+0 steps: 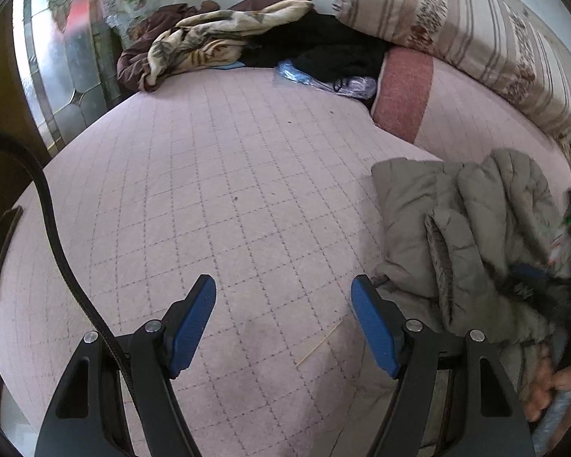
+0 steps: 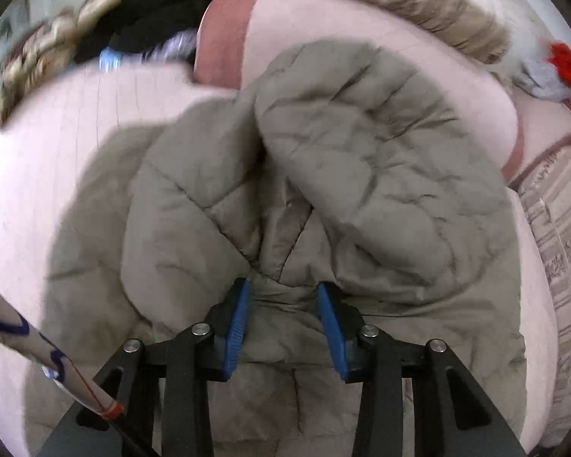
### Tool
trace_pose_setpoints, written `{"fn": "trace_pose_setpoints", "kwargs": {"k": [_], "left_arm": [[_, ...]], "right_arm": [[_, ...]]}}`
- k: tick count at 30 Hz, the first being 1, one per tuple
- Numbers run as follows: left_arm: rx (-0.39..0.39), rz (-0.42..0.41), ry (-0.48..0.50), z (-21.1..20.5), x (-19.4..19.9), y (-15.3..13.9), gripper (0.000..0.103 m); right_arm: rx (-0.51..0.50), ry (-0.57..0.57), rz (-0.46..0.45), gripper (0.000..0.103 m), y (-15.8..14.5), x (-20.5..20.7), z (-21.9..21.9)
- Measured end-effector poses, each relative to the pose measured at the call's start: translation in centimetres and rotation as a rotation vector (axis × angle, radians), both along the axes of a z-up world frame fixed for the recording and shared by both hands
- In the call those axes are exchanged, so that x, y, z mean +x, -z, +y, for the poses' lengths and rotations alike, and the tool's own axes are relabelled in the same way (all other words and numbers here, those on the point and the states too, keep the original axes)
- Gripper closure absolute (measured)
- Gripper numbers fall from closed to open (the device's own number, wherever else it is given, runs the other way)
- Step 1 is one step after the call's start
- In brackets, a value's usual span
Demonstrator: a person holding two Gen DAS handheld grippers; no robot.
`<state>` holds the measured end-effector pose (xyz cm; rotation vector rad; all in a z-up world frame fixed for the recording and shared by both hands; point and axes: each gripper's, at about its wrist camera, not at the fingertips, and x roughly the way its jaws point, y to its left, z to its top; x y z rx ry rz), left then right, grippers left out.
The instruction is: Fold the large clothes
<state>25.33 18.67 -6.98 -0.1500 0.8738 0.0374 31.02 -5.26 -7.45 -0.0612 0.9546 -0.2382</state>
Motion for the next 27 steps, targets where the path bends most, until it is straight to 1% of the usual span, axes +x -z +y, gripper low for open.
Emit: {"fn": "trace_pose_setpoints", "kwargs": {"k": [2,4,8,12,13,17,20,21,23,24,27], "left_arm": [[0.019,-0.002,0.014,-0.5,-0.2,0.0,0.03],[0.027,-0.006,0.026,-0.9,-0.5,0.0,0.03],[0.048,0.001,0.044,-1.7,-1.1,0.2,0.03],[0.091,-0.002,0.067,-2.9,-2.1,0.5,0.03],[0.101,-0.008,0.07,-3.2,-2.3,0.5,0.03],[0.125,-0.074,0.08,-4.4,-4.2,-0.1,0.03],[0.101,-0.128,0.075,-4.6,-6.0,-0.9,0.03],[0.091,-0.147,0.071,-4.5,-6.9,-1.2,0.03],[0.074,-0.189,0.076,-4.6,-8.6,-1.8,0.03],[0.075,-0.215,0.081,-4.7,-9.7,-2.1,0.03],[0.096,-0.258,0.115,-5.0,-12.2,-2.3,0.03]], "right_arm": [[0.044,0.001,-0.048,0.054,-1.5,-2.2,-0.7],[0.069,-0.015,-0.068,0.043,-2.5,-5.0,-1.4],[0.093,-0.023,-0.05,0.042,-2.9,-10.1,-3.5],[0.133,0.032,-0.03,0.041,-2.6,-15.2,-7.3],[0.138,0.046,-0.029,0.041,-2.4,-16.5,-7.6],[0.096,0.094,-0.019,0.04,-2.4,-20.7,-10.7],[0.069,0.14,-0.031,0.033,-3.0,-23.9,-13.2],[0.075,0.163,-0.043,0.031,-3.2,-24.9,-14.4],[0.102,0.202,-0.07,0.029,-3.3,-26.7,-16.4],[0.125,0.229,-0.086,0.029,-3.2,-28.0,-17.7],[0.173,0.274,-0.107,0.029,-2.4,-30.8,-19.9]]}}
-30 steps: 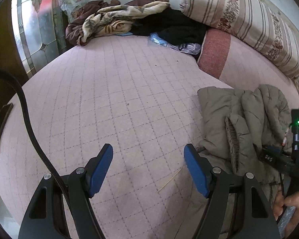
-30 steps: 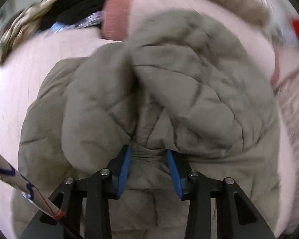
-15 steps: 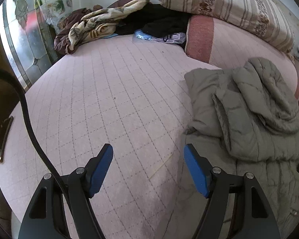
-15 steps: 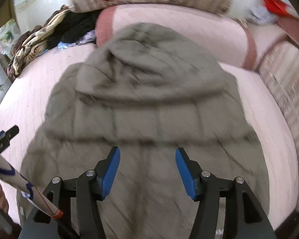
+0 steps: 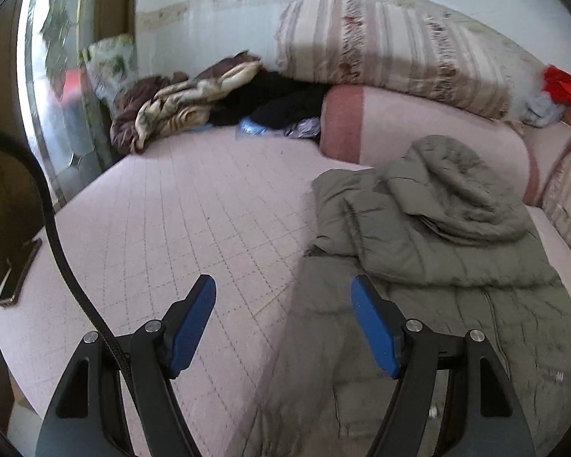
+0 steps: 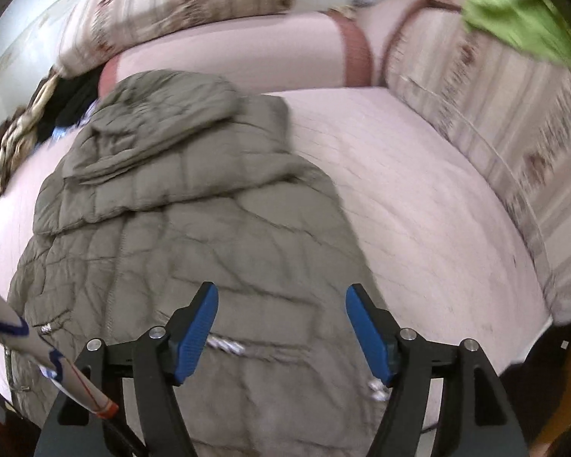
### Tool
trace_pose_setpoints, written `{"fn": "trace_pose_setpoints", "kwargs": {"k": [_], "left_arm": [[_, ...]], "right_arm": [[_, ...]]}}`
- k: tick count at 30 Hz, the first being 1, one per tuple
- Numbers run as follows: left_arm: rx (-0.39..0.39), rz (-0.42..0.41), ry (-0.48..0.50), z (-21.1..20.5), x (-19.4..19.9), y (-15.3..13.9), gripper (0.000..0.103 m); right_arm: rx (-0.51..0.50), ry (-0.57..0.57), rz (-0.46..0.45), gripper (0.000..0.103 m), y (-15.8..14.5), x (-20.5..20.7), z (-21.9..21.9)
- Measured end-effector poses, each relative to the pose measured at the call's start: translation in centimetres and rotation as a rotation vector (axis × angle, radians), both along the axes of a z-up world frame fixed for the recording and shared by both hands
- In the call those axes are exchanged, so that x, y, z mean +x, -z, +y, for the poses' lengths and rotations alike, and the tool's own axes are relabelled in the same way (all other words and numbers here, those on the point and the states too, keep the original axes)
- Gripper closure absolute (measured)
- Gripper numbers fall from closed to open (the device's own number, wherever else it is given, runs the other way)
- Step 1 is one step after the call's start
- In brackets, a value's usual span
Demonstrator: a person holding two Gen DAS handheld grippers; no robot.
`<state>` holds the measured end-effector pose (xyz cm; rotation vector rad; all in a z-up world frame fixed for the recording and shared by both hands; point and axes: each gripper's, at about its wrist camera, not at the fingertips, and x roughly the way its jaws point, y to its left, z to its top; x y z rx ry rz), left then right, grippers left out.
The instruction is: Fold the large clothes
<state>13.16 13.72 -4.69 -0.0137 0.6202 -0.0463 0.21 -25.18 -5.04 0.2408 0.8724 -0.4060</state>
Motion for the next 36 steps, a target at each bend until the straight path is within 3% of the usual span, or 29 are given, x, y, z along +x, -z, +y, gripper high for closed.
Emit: {"fn": "trace_pose_setpoints", "kwargs": {"k": [2,7,15,17,25,28,30,32,36], "left_arm": [[0.004,0.014,0.006,0.2,-1.2,0.3,0.03],[-0.016,0.142,0.015,1.7,-2.7,1.4,0.03],[0.014,0.251,0.036,4.7,-3.7,3.0,0.03],[-0.024,0.291,0.066,5.1,-3.3,3.9,0.03],[-0.321,0.523,0.245,4.7,0.0,9.0,0.029],[-0.336,0.525,0.296,4.1,-0.6,9.0,0.026],[-0.4,0.567,0.37,3.8,-1.4,8.8,0.026],[-0.414,0.578,0.384,3.9,-2.2,8.6,0.026],[-0.513,0.603,0.409,5.1,-4.5,8.7,0.026]], "right_arm": [[0.019,0.017,-0.008,0.029,0.8,-1.8,-1.1],[0.101,0.1,-0.034,0.028,2.8,-5.3,-5.7],[0.271,0.157,-0.069,0.025,6.3,-6.7,-11.2],[0.331,0.138,-0.066,0.025,6.9,-6.3,-11.6],[0.512,0.08,-0.037,0.025,9.3,-4.9,-11.5],[0.552,0.075,-0.03,0.024,10.0,-4.8,-11.4],[0.562,0.066,-0.03,0.023,10.1,-5.0,-11.3],[0.592,0.058,-0.028,0.022,10.3,-5.2,-11.1],[0.669,0.01,-0.009,0.019,10.6,-5.6,-9.6]]}}
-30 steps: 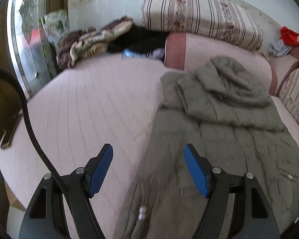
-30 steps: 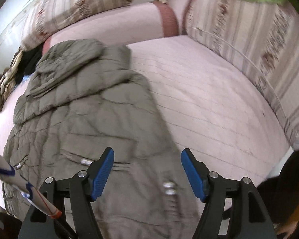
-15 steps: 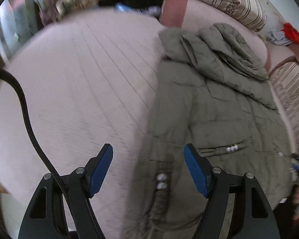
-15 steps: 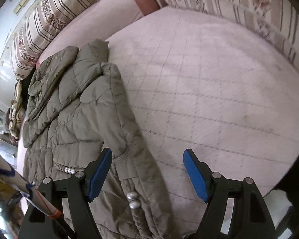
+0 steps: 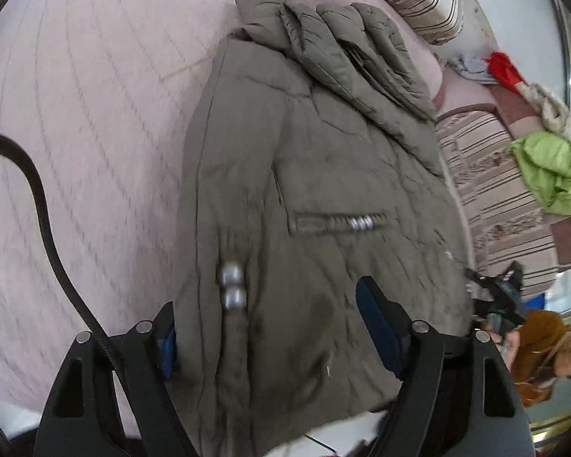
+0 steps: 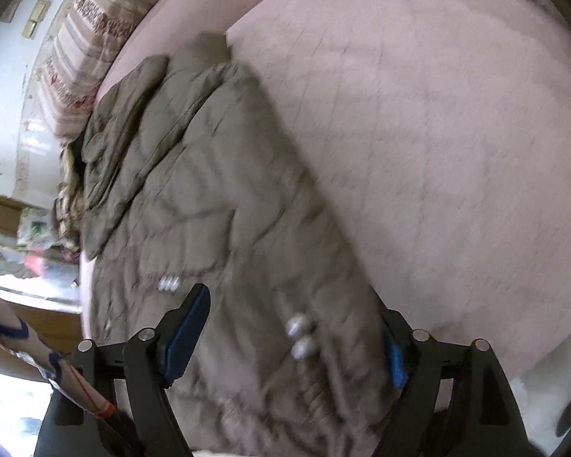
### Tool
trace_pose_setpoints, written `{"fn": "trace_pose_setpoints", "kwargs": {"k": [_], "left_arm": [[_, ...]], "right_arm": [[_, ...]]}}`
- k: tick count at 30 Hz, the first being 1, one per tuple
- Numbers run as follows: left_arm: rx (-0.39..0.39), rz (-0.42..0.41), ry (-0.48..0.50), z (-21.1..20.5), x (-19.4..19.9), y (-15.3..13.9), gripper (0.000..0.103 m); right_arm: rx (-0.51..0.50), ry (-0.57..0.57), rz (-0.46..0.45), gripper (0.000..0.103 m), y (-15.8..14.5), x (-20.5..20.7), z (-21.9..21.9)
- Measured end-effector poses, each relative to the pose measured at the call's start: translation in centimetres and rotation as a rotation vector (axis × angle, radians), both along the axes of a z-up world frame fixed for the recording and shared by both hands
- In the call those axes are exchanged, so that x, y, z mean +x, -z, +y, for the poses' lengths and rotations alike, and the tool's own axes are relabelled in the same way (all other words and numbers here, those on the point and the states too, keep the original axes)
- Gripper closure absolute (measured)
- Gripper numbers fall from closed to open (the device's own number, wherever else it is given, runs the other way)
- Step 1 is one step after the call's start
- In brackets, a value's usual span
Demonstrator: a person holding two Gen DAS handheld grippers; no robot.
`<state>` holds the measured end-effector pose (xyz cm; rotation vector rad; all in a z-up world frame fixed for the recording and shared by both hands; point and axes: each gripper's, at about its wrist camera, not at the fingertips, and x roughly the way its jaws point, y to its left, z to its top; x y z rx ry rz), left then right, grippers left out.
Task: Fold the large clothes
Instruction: 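Grasp the jacket hem with both grippers, then lift the hem with both grippers and fold it over toward the hood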
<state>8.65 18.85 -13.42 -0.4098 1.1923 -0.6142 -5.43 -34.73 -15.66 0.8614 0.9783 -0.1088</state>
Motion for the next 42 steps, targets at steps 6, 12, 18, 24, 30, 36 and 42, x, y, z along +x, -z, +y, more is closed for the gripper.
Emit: {"fn": "trace_pose_setpoints", "kwargs": {"k": [6,12,18,24,30,36,42], "left_arm": [[-0.111,0.069,0.01,0.7,-1.9,1.5,0.026],[-0.043,0.008,0.029,-0.8,-2.4,1.2,0.025],[-0.087,0.027,-0.008,-0.2,-1.9,1.5,0.025],[0.006,-0.039,-0.006,-1.9,-2.5,1.1,0.025],[0.209,-0.07,-0.064,-2.9,-3.4,-0.3,0.079],[0.182,-0.185,-0.117,-2.3,-4.8,-6.3,0.086],[0.151,-0.285,-0.149,-0.7,-8.2,-10.8,0.087]], "right_arm": [[0.016,-0.046,-0.001,0.019,0.1,-1.9,2.8],[0.023,-0.081,-0.01,0.019,0.4,-3.3,4.7],[0.022,-0.139,0.004,0.019,1.2,-3.9,7.0],[-0.094,-0.124,0.01,0.045,1.2,-4.3,8.6],[-0.07,-0.07,-0.024,0.075,0.4,-5.2,8.0],[-0.045,-0.046,-0.15,0.086,-3.8,-6.8,7.5],[-0.064,-0.067,-0.255,0.088,-8.2,-9.7,7.7]]}}
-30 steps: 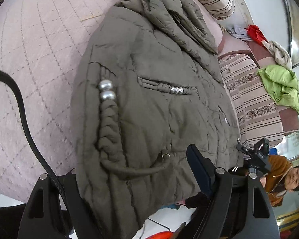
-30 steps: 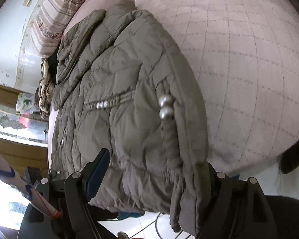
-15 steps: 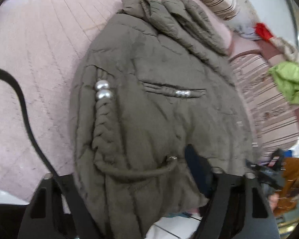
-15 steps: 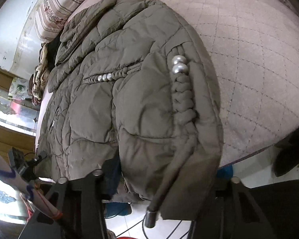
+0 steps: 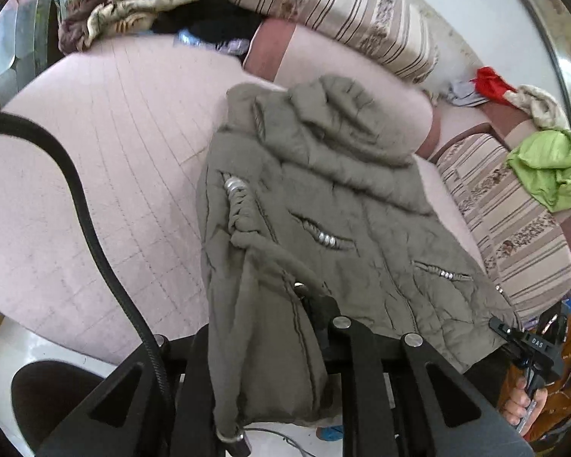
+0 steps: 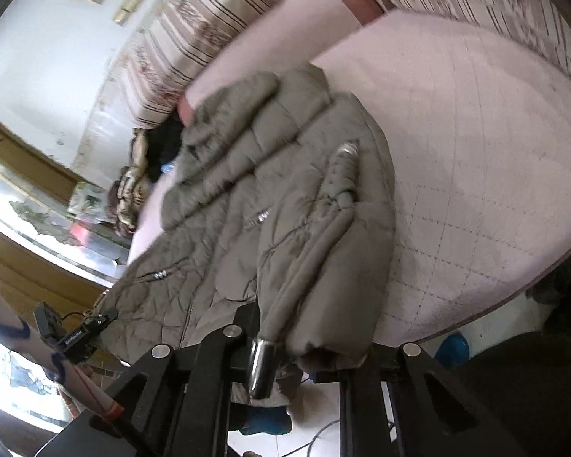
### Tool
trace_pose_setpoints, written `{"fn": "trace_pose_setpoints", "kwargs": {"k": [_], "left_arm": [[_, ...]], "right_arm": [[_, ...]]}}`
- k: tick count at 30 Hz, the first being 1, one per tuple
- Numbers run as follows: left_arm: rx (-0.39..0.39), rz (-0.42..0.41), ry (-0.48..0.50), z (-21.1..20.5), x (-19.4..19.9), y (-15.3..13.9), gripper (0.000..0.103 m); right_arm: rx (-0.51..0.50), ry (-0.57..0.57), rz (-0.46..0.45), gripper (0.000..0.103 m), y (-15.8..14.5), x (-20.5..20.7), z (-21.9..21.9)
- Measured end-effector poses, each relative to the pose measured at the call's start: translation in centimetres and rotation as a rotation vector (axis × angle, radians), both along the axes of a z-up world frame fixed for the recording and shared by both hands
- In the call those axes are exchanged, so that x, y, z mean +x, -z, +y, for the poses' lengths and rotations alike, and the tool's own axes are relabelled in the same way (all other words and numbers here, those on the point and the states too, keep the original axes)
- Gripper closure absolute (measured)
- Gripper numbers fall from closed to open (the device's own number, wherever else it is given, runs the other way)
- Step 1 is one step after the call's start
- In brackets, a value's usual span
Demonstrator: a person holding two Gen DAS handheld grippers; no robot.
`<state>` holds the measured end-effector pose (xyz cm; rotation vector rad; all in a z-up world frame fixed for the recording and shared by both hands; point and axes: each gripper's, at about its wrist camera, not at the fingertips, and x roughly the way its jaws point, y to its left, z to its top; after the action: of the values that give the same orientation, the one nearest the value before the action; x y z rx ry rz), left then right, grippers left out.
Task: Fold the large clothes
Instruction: 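Lift the hem with both grippers and fold it over toward the hood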
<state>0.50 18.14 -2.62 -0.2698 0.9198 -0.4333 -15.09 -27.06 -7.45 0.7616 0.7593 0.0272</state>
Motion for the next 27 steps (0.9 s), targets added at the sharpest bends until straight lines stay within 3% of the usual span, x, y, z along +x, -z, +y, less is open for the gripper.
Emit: {"fn": "trace_pose_setpoints", "kwargs": {"k": [5,8,10,13,19,21,22,23,25,27], "left_arm": [[0.009,0.005,0.003,0.9,-1.8,1.2,0.087],[0.038,0.042,-0.005,1.0,-1.6,3.1,0.086],[0.034,0.086,-0.019,1.2,-0.8,4.3,0.085],[0.039,0.086,-0.014,1.1,-0.8,4.9,0.084],[0.043,0.093,0.004,0.7,-1.3,6.1,0.077],[0.054,0.117,-0.002,0.5,-1.1,7.1,0.077],[0.063,0.124,-0.009,0.4,-1.1,7.5,0.078],[0.066,0.126,-0.012,0.4,-1.2,7.6,0.08],[0.053,0.108,-0.018,0.7,-1.5,7.2,0.083],[0.019,0.089,-0.022,1.2,-1.6,6.1,0.085]], "right_arm": [[-0.062,-0.036,0.013,0.087,-0.3,-1.7,0.6],[-0.144,-0.022,0.103,0.07,1.4,-0.7,0.5],[-0.117,-0.002,0.142,0.06,2.6,0.2,-0.4],[-0.069,0.034,0.168,0.047,4.1,0.5,-2.1],[-0.167,0.025,0.218,0.038,5.4,1.3,-0.9],[-0.185,0.011,0.228,0.041,5.7,1.5,-0.3],[-0.203,-0.007,0.245,0.059,6.1,1.8,0.3],[-0.229,-0.023,0.257,0.067,6.3,1.9,0.7],[-0.264,-0.044,0.246,0.077,5.7,2.0,1.5],[-0.285,-0.059,0.224,0.081,4.4,2.2,1.9]]}}
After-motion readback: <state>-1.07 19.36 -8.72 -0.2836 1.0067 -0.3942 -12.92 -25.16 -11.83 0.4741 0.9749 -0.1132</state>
